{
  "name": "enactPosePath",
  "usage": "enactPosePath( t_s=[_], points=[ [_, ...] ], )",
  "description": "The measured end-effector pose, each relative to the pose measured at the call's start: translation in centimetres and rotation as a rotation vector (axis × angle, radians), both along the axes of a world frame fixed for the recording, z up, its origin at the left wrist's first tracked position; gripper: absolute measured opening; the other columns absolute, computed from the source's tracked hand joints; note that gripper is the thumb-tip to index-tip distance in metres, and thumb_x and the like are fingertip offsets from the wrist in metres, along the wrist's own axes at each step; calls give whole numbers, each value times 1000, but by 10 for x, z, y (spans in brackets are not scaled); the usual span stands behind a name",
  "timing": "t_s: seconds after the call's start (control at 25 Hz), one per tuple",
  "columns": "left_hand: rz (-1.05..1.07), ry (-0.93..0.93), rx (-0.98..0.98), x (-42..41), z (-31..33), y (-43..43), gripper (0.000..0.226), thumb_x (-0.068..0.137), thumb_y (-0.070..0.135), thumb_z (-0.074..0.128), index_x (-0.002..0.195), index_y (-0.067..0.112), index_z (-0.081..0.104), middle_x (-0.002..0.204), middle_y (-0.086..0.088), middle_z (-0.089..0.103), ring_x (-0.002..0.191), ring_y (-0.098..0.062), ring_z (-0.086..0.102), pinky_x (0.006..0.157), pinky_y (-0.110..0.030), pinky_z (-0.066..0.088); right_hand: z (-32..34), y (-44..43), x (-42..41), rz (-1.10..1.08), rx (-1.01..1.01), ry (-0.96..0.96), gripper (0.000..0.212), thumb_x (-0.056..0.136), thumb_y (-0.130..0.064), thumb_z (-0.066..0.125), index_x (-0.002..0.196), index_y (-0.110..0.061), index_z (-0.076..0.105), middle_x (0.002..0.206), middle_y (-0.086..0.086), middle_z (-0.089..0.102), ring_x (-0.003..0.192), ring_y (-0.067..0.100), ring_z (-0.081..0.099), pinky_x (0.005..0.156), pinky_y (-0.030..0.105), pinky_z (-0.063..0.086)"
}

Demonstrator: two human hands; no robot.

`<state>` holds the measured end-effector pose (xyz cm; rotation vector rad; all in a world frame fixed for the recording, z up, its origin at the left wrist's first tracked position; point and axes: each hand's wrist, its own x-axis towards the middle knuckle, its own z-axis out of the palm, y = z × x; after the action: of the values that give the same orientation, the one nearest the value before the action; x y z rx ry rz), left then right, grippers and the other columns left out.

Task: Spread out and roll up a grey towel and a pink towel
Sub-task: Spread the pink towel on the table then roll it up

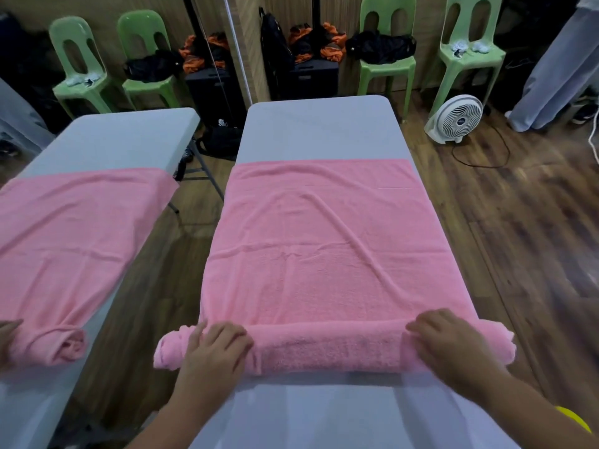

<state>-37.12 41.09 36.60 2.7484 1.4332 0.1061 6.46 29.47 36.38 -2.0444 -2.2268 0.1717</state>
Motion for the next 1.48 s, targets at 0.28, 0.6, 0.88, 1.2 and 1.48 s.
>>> enactPosePath(
  t_s=[0.28,0.6,0.88,1.2,1.48],
  points=[
    [82,132,-199,-34,-8,7,60,67,45,58,126,36,60,122,9,65,110,-20,62,110,-47,34,-13,-17,-8,-63,-74,22,40,62,-36,52,100,-35,66,93,-13,68,81,19,60,72,38,46],
    [6,151,-190,-38,11,47,45,68,43,55,112,39,62,105,15,66,104,-15,59,103,-51,44,25,37,18,-56,-431,247,20,75,-43,47,89,-36,59,86,-16,63,82,8,55,76,32,48],
    [-79,115,-116,-8,-8,12,67,74,45,56,136,21,60,140,0,60,128,-24,57,111,-53,33,-12,1,-23,-36,-35,-51,63,60,-46,67,119,-25,66,115,-3,64,103,23,61,93,46,44],
    [-113,143,-324,-11,11,25,38,67,45,57,104,41,62,94,20,69,83,-10,62,76,-34,49,20,14,-7,1,-335,100,41,64,-48,56,103,-40,62,91,-20,67,85,5,60,76,33,48],
    [-26,15,-72,3,17,72,34,86,41,45,110,31,67,108,8,69,99,-20,63,87,-41,49,19,59,3,-107,-107,104,28,88,-43,45,100,-31,67,99,-9,66,91,19,61,75,38,51]
  ],
)
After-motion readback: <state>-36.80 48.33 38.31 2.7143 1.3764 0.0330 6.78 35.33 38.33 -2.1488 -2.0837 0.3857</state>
